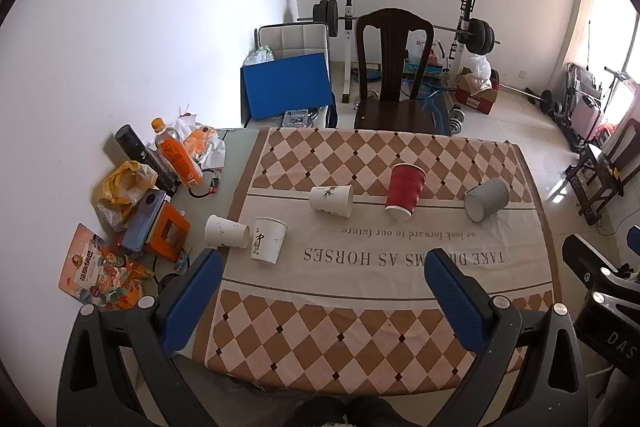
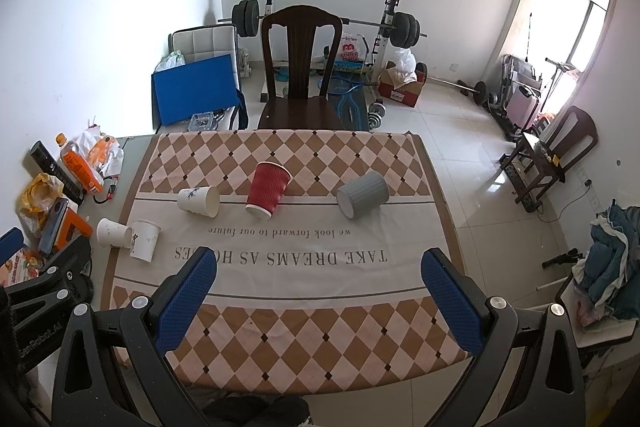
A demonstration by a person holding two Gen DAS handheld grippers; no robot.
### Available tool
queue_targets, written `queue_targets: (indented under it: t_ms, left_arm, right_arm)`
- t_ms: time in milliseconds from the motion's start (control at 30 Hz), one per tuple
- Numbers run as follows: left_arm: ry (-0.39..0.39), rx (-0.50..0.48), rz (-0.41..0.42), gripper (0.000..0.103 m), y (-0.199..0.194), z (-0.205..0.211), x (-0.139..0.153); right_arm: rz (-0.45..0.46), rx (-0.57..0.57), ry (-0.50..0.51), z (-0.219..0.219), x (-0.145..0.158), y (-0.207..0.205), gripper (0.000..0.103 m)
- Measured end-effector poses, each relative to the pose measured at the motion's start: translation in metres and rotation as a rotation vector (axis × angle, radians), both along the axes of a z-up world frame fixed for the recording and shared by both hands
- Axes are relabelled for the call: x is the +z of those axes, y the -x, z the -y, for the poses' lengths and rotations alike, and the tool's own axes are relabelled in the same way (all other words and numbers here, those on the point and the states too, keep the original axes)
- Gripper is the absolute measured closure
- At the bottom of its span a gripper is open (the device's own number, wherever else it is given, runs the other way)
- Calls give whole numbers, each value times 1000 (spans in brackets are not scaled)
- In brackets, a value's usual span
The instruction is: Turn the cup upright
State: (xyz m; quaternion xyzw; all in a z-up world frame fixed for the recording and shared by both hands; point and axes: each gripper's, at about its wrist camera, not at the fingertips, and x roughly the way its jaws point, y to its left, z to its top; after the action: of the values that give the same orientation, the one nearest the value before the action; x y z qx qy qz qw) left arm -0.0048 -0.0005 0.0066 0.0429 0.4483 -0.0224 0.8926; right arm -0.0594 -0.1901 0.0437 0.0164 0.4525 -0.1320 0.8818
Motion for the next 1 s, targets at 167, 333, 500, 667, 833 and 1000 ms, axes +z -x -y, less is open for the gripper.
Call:
queue_targets:
  t_ms: [167,333,500,667,833,1000]
  left_arm:
    - [-1,4,2,0,2,-4,3]
    - [-2,7,5,0,4,-5,4]
    - [-3,6,6,0,5,-6,4]
    - [-2,5,6,0,5,-6,3]
    - [1,4,5,0,5,-6,4]
    - [-1,6,5,0,5,-5,4]
  right_arm:
    - [1,4,-3,-4,8,-2,0]
    - [2,4,-4,-4,8,-2,0]
    - [2,4,-4,-4,8,-1,0]
    - [3,5,-5,-3,7,0,0]
    - [4,4,-4,-4,8,0,0]
    - [3,4,-5,-3,8,0,0]
